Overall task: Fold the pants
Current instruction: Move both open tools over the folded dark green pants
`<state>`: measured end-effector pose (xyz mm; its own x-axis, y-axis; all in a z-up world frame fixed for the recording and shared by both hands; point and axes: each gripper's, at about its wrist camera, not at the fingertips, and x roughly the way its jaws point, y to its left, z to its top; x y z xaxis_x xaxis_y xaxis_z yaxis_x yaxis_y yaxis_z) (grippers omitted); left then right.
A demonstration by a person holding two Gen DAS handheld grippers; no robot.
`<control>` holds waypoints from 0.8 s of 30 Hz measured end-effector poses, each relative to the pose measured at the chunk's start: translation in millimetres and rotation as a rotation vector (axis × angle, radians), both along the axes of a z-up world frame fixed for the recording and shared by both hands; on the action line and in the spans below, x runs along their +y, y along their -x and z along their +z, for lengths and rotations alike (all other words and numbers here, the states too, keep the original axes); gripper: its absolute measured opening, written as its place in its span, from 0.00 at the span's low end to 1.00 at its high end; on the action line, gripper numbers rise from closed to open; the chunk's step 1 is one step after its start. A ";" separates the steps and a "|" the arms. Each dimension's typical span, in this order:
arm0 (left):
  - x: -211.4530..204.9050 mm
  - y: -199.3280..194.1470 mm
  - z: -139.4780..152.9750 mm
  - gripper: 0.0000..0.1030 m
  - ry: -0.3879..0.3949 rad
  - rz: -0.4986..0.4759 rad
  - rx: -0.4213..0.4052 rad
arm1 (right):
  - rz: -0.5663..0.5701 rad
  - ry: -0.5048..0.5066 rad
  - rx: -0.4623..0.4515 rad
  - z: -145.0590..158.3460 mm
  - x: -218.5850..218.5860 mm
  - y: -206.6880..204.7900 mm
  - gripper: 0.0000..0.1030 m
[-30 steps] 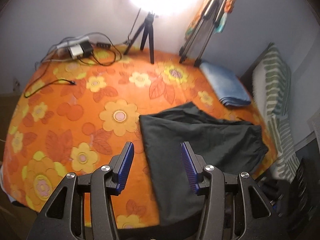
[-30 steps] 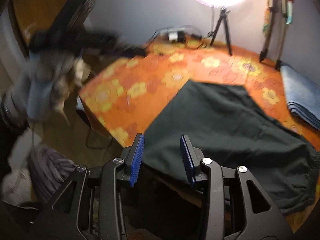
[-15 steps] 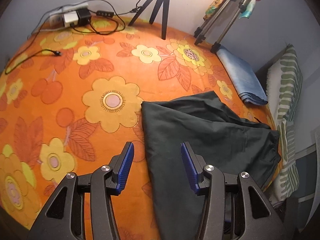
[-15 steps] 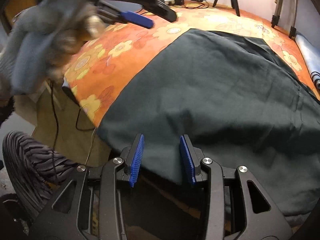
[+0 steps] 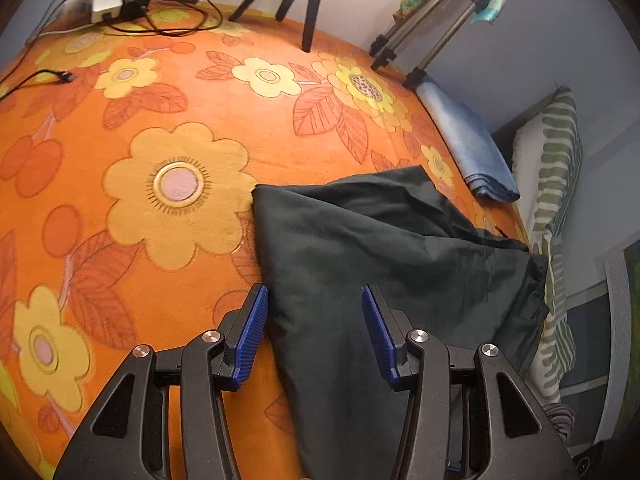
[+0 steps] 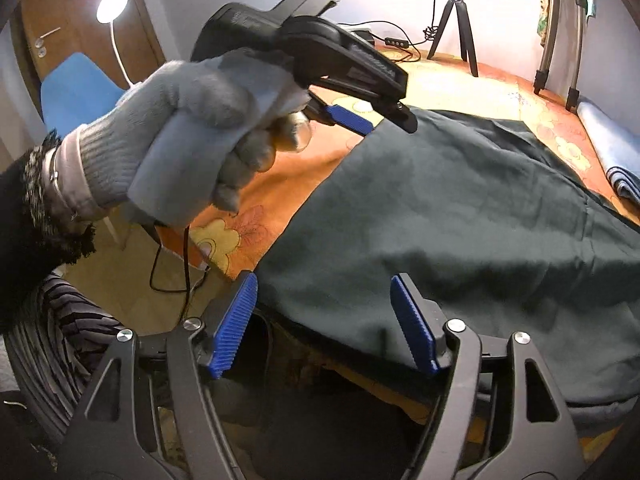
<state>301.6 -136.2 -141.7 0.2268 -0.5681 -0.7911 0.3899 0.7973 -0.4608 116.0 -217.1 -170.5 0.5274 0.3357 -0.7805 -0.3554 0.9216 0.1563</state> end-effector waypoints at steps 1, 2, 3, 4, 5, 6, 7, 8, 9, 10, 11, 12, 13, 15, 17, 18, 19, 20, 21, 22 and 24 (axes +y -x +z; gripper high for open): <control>-2.2 -1.1 0.2 0.46 -0.001 -0.009 -0.006 | -0.001 0.001 -0.002 -1.1 1.7 0.4 0.70; -3.7 -1.6 -0.4 0.46 -0.006 -0.016 -0.010 | -0.001 0.001 -0.004 -1.4 3.3 1.7 0.70; -5.2 -2.0 -1.2 0.46 -0.015 -0.023 -0.014 | 0.000 0.000 -0.007 -1.5 4.1 2.6 0.70; -5.7 -2.0 -1.9 0.46 -0.021 -0.030 -0.017 | 0.003 0.000 -0.008 -2.5 5.2 2.7 0.70; -4.9 -2.0 -2.5 0.46 -0.023 -0.036 -0.017 | 0.008 0.003 -0.009 -3.2 7.8 3.3 0.70; -2.9 -2.1 -2.9 0.46 -0.022 -0.037 -0.019 | 0.014 0.009 -0.009 -4.0 11.1 3.5 0.70; -0.1 -2.6 -2.5 0.46 -0.019 -0.035 -0.020 | 0.020 0.013 -0.010 -3.6 14.6 5.5 0.70; 4.9 -3.7 -1.7 0.46 -0.006 -0.023 -0.015 | 0.032 0.021 -0.014 -4.5 20.7 5.4 0.70; 8.3 -4.6 -1.3 0.46 0.006 -0.016 -0.011 | 0.044 0.028 -0.016 -5.4 25.9 5.4 0.70; 12.1 -5.5 -1.0 0.46 0.018 -0.008 -0.006 | 0.052 0.034 -0.017 -6.3 29.3 6.5 0.70; 17.7 -7.0 -0.6 0.46 0.028 0.004 -0.003 | 0.062 0.048 -0.018 -8.5 36.7 6.3 0.70; 21.2 -8.1 -0.7 0.46 0.035 0.011 0.000 | 0.067 0.057 -0.020 -9.9 41.3 6.6 0.70; 24.4 -9.1 -1.2 0.46 0.045 0.021 0.007 | 0.071 0.067 -0.022 -11.4 45.9 6.7 0.70; 31.8 -12.0 -3.2 0.46 0.069 0.038 0.024 | 0.074 0.099 -0.029 -15.2 56.4 6.9 0.70; 35.6 -13.8 -5.2 0.46 0.071 0.047 0.031 | 0.068 0.145 -0.047 -18.6 65.0 8.3 0.70; 36.4 -14.2 -5.5 0.46 0.072 0.051 0.032 | 0.064 0.165 -0.060 -19.5 68.1 9.2 0.70; 37.2 -14.6 -5.9 0.46 0.075 0.053 0.035 | 0.057 0.183 -0.069 -21.0 70.4 9.4 0.70; 37.2 -14.7 -5.7 0.46 0.075 0.054 0.035 | 0.046 0.195 -0.070 -22.5 71.7 9.1 0.70; 36.6 -15.0 -5.3 0.46 0.075 0.054 0.035 | 0.038 0.199 -0.067 -23.7 71.9 8.3 0.70; 36.2 -15.0 -4.9 0.46 0.076 0.052 0.034 | 0.031 0.198 -0.060 -25.2 71.2 7.3 0.70; 33.8 -15.9 -4.0 0.46 0.078 0.050 0.033 | 0.011 0.181 -0.049 -26.8 68.3 4.6 0.69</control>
